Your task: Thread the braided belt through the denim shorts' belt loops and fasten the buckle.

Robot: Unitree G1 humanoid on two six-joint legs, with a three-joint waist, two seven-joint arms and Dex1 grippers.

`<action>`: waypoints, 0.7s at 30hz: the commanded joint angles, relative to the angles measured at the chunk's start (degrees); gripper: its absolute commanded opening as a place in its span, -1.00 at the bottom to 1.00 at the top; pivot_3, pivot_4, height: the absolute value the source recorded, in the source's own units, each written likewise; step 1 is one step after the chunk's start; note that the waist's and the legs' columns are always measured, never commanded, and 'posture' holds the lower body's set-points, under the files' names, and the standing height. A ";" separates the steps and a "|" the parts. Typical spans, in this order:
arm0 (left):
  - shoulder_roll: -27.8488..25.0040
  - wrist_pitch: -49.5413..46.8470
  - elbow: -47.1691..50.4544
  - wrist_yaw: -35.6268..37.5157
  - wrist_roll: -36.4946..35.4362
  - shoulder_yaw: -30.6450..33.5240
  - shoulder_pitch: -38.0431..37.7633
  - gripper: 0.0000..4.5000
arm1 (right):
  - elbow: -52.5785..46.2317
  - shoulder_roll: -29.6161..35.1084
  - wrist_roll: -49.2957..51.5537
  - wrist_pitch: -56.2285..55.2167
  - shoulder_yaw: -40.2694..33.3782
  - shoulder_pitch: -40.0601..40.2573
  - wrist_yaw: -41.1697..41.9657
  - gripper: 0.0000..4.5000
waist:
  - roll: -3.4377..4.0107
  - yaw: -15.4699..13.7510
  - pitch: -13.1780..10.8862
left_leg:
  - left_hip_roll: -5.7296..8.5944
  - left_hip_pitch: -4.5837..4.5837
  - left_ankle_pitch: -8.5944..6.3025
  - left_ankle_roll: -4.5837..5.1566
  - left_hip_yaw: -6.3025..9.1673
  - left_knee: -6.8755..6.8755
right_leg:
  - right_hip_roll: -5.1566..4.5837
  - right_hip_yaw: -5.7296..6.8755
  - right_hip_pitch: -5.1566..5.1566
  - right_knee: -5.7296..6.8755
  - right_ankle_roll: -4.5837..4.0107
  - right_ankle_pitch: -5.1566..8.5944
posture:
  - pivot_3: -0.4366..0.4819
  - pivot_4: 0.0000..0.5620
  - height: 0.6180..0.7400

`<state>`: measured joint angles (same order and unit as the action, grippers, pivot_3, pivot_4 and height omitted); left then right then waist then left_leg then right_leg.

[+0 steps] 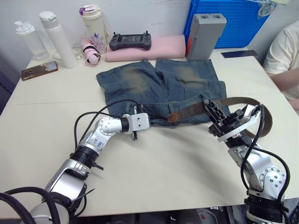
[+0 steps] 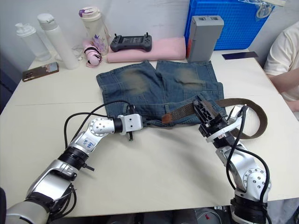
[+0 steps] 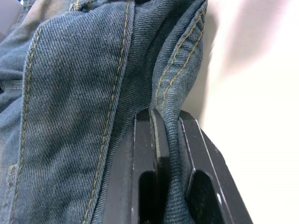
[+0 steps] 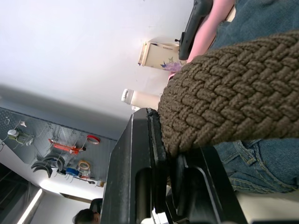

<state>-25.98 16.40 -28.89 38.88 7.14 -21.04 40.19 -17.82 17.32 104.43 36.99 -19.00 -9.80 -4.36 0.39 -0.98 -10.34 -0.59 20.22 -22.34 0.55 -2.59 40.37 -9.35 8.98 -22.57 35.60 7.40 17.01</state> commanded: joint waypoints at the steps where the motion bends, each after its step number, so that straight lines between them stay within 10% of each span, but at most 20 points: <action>1: -4.67 -4.33 4.44 4.19 -3.17 4.40 -4.85 -0.99 | -2.97 1.84 1.59 -0.29 -1.67 0.54 0.24 -1.00 | 0.00 0.71 0.00 | -0.01 0.00 0.00 0.00 0.02 -0.01 | 0.00 0.01 -0.01 0.00 0.00 0.00 | -0.05 -0.47 0.42; 10: -18.55 -16.94 32.41 17.32 -23.91 21.03 -26.75 -0.99 | -4.50 5.70 5.27 -1.76 -5.26 1.83 -1.92 -1.00 | 0.11 2.57 -0.07 | -0.15 0.06 -0.03 0.02 0.37 -0.34 | -0.07 0.07 -0.24 -0.10 -0.09 0.05 | -0.05 -0.47 0.42; 16: -20.27 -16.86 32.92 16.96 -22.97 24.04 -31.03 -0.99 | -4.43 7.61 6.60 -1.31 -4.86 2.63 -3.88 -1.00 | 0.26 0.91 -0.16 | -0.11 0.06 -0.04 0.03 0.35 -0.23 | -0.11 0.01 -0.21 -0.10 -0.06 0.03 | -0.05 -0.47 0.42; 21: -20.54 -18.29 34.34 18.77 -25.09 24.71 -30.47 -0.26 | -3.57 8.00 5.84 -1.22 -4.24 2.48 -4.12 -1.00 | 0.26 0.58 -0.16 | -0.10 0.07 -0.04 0.03 0.35 -0.20 | -0.11 0.00 -0.20 -0.09 -0.05 0.03 | -0.05 -0.47 0.42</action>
<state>-45.84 -1.33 2.61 56.95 -16.08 1.57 9.03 -20.14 24.53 109.47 36.11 -22.84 -7.35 -8.50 0.65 -0.40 -10.50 -0.69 20.29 -22.39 0.58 -2.25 40.16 -9.46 9.00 -22.77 35.51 7.35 17.04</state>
